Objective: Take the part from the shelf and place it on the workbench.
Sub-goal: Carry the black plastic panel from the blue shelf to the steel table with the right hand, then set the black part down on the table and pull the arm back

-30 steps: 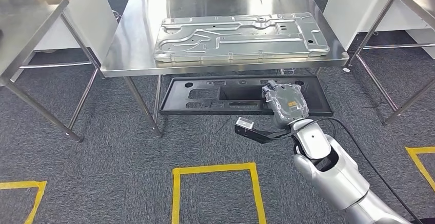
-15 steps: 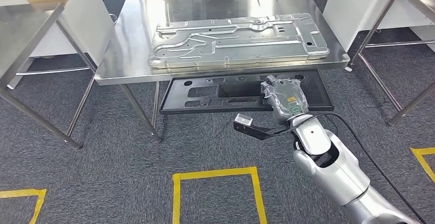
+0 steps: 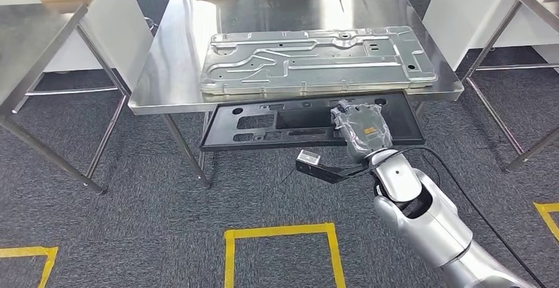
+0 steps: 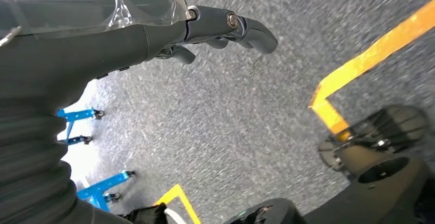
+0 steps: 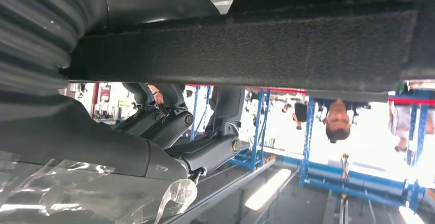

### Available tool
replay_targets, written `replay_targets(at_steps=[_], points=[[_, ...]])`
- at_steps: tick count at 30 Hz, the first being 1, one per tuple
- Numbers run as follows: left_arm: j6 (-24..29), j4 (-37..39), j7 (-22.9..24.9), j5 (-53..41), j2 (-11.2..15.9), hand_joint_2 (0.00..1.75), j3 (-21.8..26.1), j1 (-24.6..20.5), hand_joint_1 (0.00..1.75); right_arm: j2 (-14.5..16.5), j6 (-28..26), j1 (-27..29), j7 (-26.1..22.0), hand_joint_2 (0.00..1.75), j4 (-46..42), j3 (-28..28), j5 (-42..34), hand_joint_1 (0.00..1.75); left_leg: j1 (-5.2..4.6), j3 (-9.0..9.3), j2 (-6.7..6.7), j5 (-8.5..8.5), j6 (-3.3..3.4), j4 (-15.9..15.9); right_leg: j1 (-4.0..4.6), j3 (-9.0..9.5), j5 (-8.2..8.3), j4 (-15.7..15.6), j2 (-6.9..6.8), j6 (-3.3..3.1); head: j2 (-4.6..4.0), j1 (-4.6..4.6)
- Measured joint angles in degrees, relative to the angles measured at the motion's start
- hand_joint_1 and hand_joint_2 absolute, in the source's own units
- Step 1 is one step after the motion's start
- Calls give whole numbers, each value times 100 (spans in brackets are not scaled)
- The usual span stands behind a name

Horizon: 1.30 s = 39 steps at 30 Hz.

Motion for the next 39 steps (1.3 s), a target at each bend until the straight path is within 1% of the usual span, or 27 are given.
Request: replay_targets(at_steps=[2,4,6,7,9,10,11,12,13,15,16,17,19,21,22,24,25,26,27,28,30,31,32,34,36,37,39], points=[[11,0,1,-4,1,175,0,-17,0,-3,8,1,15,175,-29,2,-8,175,-38,10,-3,-105,-22,42,-8,137,77,-325,8,-47,0,-3],[15,-1,1,-7,7,175,1,-24,0,-8,16,7,25,175,-43,4,-14,175,-38,22,1,-170,-29,65,-14,152,26,-336,20,-110,0,-3],[19,-1,0,-12,9,175,2,-29,0,-10,17,-1,30,175,-57,4,-17,175,-6,-114,14,-337,-97,375,-28,175,-6,-335,26,-151,0,-2],[20,-1,0,-16,9,175,2,-35,0,-9,17,-4,32,175,-65,4,-20,175,21,-299,23,-491,-147,736,-31,189,-22,-335,27,-167,0,-3],[22,-1,1,-28,4,175,1,-42,0,-9,17,6,36,175,-73,5,-25,175,74,-820,33,-805,-220,1656,-30,221,-67,-335,28,-191,0,-3],[23,-1,1,-36,3,175,1,-35,0,-10,19,22,36,175,-74,6,-26,175,87,-1038,36,-861,-229,1980,-25,249,-96,-335,30,-194,0,-2],[23,-1,1,-44,3,175,0,-25,0,-10,21,39,36,175,-74,7,-26,175,89,-1153,37,-797,-216,2076,-16,291,-130,-335,33,-194,0,-3],[23,0,1,-51,3,175,0,-19,0,-10,24,51,35,175,-74,8,-26,175,79,-1143,38,-611,-174,1919,-1,347,-166,-337,35,-193,0,-2],[24,0,1,-56,3,175,0,-19,0,-7,26,55,34,175,-74,8,-26,175,51,-1024,38,-339,-102,1542,20,418,-202,-349,37,-193,0,-3],[28,0,-1,-62,8,175,1,-26,0,-3,27,46,34,175,-74,8,-26,175,-75,-672,35,197,132,581,43,558,-263,-409,39,-188,0,-3],[32,-1,-2,-66,12,175,1,-35,0,1,27,40,34,175,-74,7,-26,175,-131,-536,32,338,230,237,59,612,-289,-446,44,-174,0,-3],[37,-1,0,-70,13,175,1,-41,0,1,27,38,34,175,-75,7,-26,175,-172,-457,31,388,282,33,75,652,-303,-460,51,-164,-1,-5],[47,-2,5,-78,9,175,0,-48,0,1,29,25,33,175,-81,5,-26,175,-155,-372,28,351,244,-73,124,698,-335,-411,58,-135,-1,-6],[51,-2,6,-83,3,175,0,-43,0,1,29,8,32,175,-87,3,-21,175,-121,-276,32,321,212,-97,133,620,-476,-142,46,-109,0,-5],[52,-2,5,-87,0,175,0,-45,0,3,29,7,34,175,-88,3,-19,175,-111,-223,37,312,224,-100,128,474,-626,146,41,-89,0,-8],[52,-2,5,-93,-14,175,0,-51,0,1,30,24,35,175,-89,3,-16,175,-103,-172,41,268,253,-94,119,-3,-961,982,37,-44,0,-6],[52,-2,5,-95,-22,175,0,-47,0,-3,30,46,35,175,-88,4,-16,175,-97,-139,36,234,253,-93,110,-242,-1070,1328,37,-18,0,-7],[52,-2,6,-95,-30,175,0,-38,0,-7,30,71,35,175,-88,5,-16,175,-85,-93,29,190,239,-90,98,-403,-1085,1489,35,7,0,-6],[52,-2,6,-96,-35,175,0,-29,0,-9,30,91,35,175,-88,7,-16,175,-66,-37,20,139,216,-83,79,-455,-989,1418,34,36,0,-6],[52,-2,6,-97,-37,175,0,-25,0,-10,30,102,34,175,-88,8,-16,175,-42,25,11,79,183,-69,55,-399,-783,1133,32,71,0,-6],[52,-2,6,-97,-39,175,0,-30,0,-18,30,108,34,175,-88,8,-15,175,-11,137,-3,-75,99,-1,-29,-158,-212,261,16,163,0,-4],[53,-1,8,-97,-37,175,0,-34,0,-21,32,111,34,175,-86,9,-16,175,-12,160,-10,-151,66,16,-65,-57,-16,-72,4,170,0,-2],[53,-1,9,-98,-36,175,0,-36,0,-23,32,120,35,175,-87,8,-19,175,-22,188,-13,-221,36,23,-90,5,98,-280,0,147,0,0],[54,0,13,-98,-34,175,-1,-39,0,-19,33,127,35,175,-88,8,-18,175,-25,250,-18,-296,1,21,-109,65,89,-353,4,28,0,4],[54,0,14,-98,-34,175,-1,-47,0,-10,31,114,34,175,-89,7,-11,175,1,239,-7,-403,-67,217,-124,144,48,-364,17,-57,0,5],[54,0,14,-98,-34,175,-1,-54,0,-7,31,106,35,175,-89,6,-9,175,24,110,0,-522,-116,480,-130,189,22,-367,20,-80,-1,5],[55,0,14,-97,-35,175,0,-62,0,-6,31,101,40,175,-89,7,-8,175,79,-364,12,-836,-214,1299,-120,266,-46,-369,26,-100,-2,4]])
